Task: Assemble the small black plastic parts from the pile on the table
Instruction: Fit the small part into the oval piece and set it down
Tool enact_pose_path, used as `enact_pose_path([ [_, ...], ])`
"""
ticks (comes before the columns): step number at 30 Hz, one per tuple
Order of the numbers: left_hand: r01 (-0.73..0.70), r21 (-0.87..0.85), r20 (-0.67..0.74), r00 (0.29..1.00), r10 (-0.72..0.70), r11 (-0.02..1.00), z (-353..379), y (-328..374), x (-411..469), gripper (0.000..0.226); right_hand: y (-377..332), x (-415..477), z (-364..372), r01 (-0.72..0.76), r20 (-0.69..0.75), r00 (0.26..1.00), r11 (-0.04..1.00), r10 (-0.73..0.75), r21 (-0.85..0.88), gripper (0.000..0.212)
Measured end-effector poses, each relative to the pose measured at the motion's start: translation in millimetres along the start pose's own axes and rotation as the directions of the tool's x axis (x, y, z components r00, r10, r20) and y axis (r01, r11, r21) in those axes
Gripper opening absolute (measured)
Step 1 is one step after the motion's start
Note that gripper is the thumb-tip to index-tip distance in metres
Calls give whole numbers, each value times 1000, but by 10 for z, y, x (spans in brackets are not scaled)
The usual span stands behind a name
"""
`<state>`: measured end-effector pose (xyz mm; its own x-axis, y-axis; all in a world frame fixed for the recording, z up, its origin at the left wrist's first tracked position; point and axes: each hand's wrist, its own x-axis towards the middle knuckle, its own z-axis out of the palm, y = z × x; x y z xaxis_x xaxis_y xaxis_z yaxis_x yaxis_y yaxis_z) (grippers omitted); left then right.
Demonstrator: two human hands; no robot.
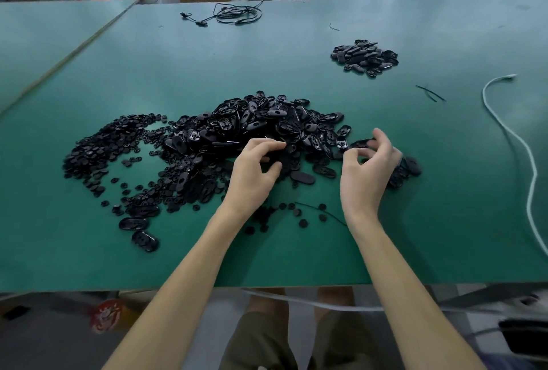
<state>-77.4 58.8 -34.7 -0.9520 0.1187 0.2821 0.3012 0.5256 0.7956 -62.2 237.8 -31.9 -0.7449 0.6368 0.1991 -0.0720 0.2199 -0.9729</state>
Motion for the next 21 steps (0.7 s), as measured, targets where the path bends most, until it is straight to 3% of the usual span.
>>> enact_pose_path([
  [8, -1, 181, 61, 998, -10, 984, 42, 35, -8, 44, -19, -10, -2, 0, -114, 994, 1000, 1, 9, 54],
  [15, 70, 47, 4, 997, -71, 996, 33, 35, -21, 30, -24, -16, -21, 71, -126, 990, 996, -65, 46, 51],
  [18, 72, -65, -36, 997, -74, 995, 30, 55, -24, 21, 0, -28, -10, 142, -10, 990, 990, -142, -3, 40],
  [21, 87, -176, -129, 985, -111, 980, 11, 51, -22, 15, 34, -42, 23, 273, 239, 940, 958, -245, -91, 29],
])
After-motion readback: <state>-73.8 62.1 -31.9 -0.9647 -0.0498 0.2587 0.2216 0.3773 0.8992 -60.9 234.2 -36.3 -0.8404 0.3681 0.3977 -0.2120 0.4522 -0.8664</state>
